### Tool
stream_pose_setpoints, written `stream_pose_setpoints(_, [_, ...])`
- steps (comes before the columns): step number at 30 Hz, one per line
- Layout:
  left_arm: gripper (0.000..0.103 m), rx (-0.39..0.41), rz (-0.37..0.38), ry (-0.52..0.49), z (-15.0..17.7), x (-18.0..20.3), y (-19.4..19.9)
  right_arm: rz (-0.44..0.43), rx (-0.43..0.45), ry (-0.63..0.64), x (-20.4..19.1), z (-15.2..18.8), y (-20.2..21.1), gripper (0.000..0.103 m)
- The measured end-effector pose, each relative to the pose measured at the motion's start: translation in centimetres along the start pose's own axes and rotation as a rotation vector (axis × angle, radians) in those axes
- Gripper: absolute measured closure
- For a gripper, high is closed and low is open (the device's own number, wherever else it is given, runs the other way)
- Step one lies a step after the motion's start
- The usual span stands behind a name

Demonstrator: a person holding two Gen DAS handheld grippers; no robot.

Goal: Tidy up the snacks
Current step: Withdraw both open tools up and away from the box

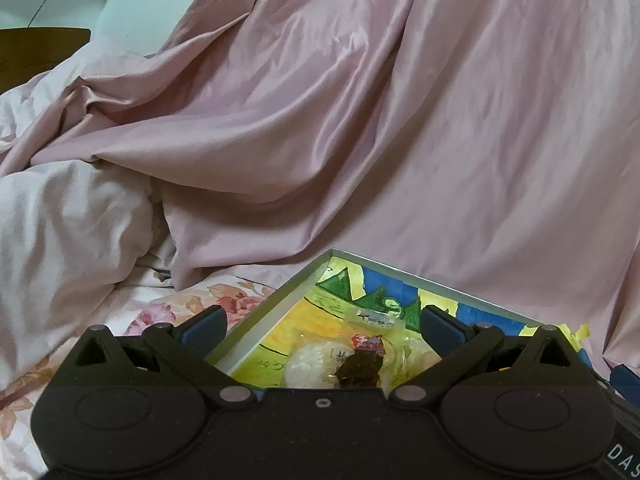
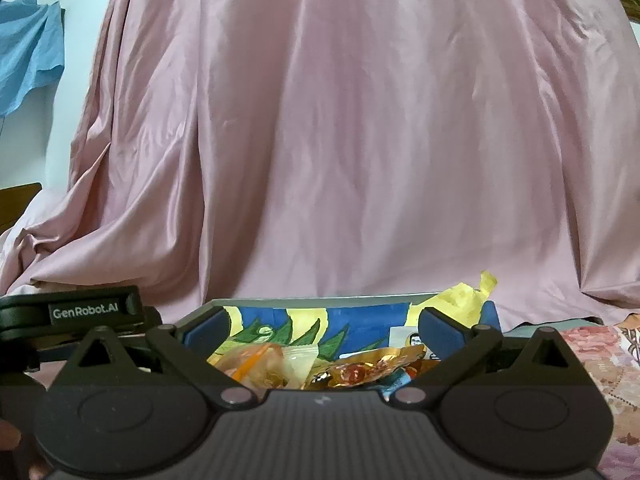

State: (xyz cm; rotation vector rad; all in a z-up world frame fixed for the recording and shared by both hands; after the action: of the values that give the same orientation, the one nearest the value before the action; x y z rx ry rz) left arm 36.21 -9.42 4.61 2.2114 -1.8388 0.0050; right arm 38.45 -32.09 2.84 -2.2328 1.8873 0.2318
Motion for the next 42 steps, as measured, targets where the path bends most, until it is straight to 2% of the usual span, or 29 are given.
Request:
stream_pose_setpoints(19, [0.001, -0.002, -0.018, 0.018, -0.7, -1.2, 4.5, 0.015, 0.022, 0.011, -0.1, -1.8, 3.7, 0.0])
stream_pose_setpoints(33, [0.001, 0.005, -0.016, -0.023, -0.8, -2.8, 8.0, -0.004, 0.031, 0.06, -1.4, -1.9, 6.7, 0.0])
stream_pose_setpoints(42, [0.001, 0.004, -0.008, -0.044, -0.1, -3.4, 9.6, 0.007, 0.073, 0.07, -2.1, -2.0, 8.7, 0.0])
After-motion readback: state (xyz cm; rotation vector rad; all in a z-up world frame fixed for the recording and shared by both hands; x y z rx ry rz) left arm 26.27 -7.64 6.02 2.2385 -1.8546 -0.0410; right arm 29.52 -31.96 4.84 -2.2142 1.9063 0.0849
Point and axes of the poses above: each gripper's, at about its wrist camera, not at the fingertips, and y roughly against the way its jaws point, x to its right, z to its underside, the point moved 6 cm from there along -y, roughly the way its jaws point, and after that the axes turned 11 degrees about x, right-handed, at the moved point
